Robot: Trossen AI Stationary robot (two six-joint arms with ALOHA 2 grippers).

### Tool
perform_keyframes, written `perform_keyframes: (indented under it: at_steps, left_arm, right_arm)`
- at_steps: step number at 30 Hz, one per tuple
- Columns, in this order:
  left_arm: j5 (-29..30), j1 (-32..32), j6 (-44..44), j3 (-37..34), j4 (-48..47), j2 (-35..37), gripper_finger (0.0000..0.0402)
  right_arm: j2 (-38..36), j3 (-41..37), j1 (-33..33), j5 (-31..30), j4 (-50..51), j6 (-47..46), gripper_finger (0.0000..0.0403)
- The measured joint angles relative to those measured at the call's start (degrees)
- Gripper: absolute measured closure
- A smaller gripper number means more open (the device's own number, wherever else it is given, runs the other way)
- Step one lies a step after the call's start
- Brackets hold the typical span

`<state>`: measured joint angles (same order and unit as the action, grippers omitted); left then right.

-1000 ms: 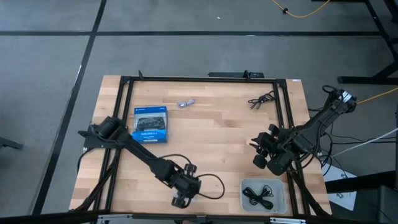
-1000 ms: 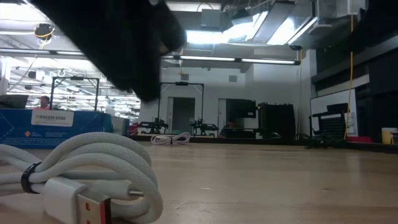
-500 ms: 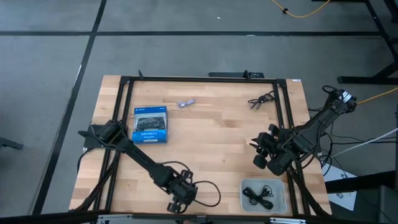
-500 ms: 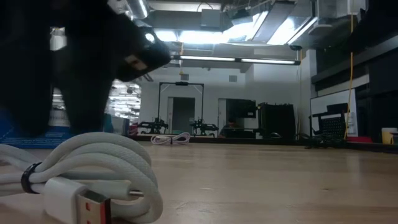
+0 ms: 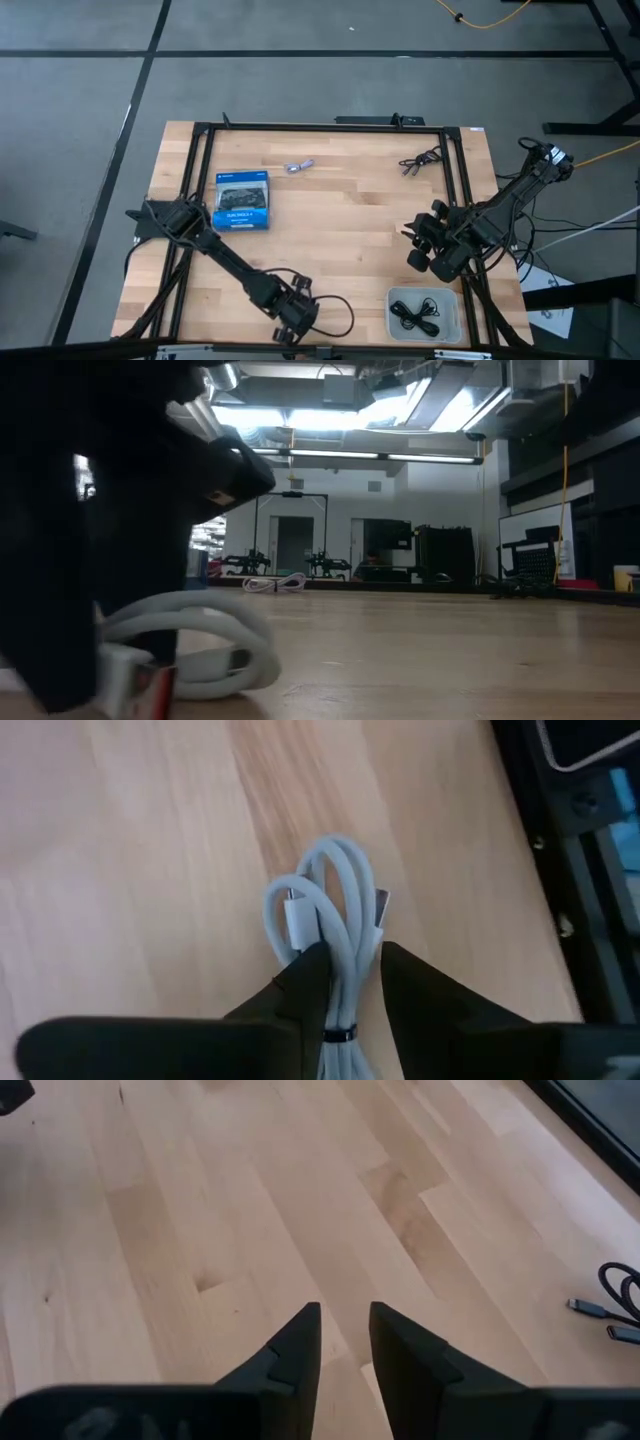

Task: Pick and place USB-C Cables
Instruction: Put the white charger cable into the white bin

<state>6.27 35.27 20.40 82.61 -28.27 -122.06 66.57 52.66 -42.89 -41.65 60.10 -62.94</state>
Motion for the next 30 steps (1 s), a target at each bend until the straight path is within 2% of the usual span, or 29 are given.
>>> perform_keyframes:
  at_steps: [5, 12, 15, 18, 23, 26, 30]
  left_arm:
    - [1.9, -1.1, -0.1, 0.0, 0.0, 0.4, 0.0383]
    - [14.0, -3.9, -9.0, -0.7, -2.4, 5.7, 0.039]
    - [16.6, -5.5, -13.5, -0.4, -1.4, 10.0, 0.039]
    - [17.3, -8.0, -18.4, -0.4, 3.4, 11.8, 0.039]
    - [15.5, -11.5, -31.5, -0.3, 20.7, 12.2, 0.039]
    - [12.2, -13.8, -38.7, -0.3, 30.8, 11.5, 0.039]
    - [10.5, -16.6, -44.6, -0.3, 38.9, 11.4, 0.039]
  right_arm:
    - [0.0, 0.0, 0.0, 0.1, 0.0, 0.0, 0.0309]
    - [0.0, 0.0, 0.0, 0.2, 0.0, 0.1, 0.0309]
    - [0.0, 0.0, 0.0, 0.9, -0.2, -0.2, 0.0309]
    - [0.0, 0.0, 0.0, 0.9, -0.4, -0.9, 0.0309]
    - [0.0, 0.0, 0.0, -1.5, -1.4, 0.3, 0.0309]
    - [0.0, 0.0, 0.0, -3.4, -3.9, 4.5, 0.0309]
    - [0.0, 0.0, 0.0, -3.8, -8.6, 12.1, 0.0309]
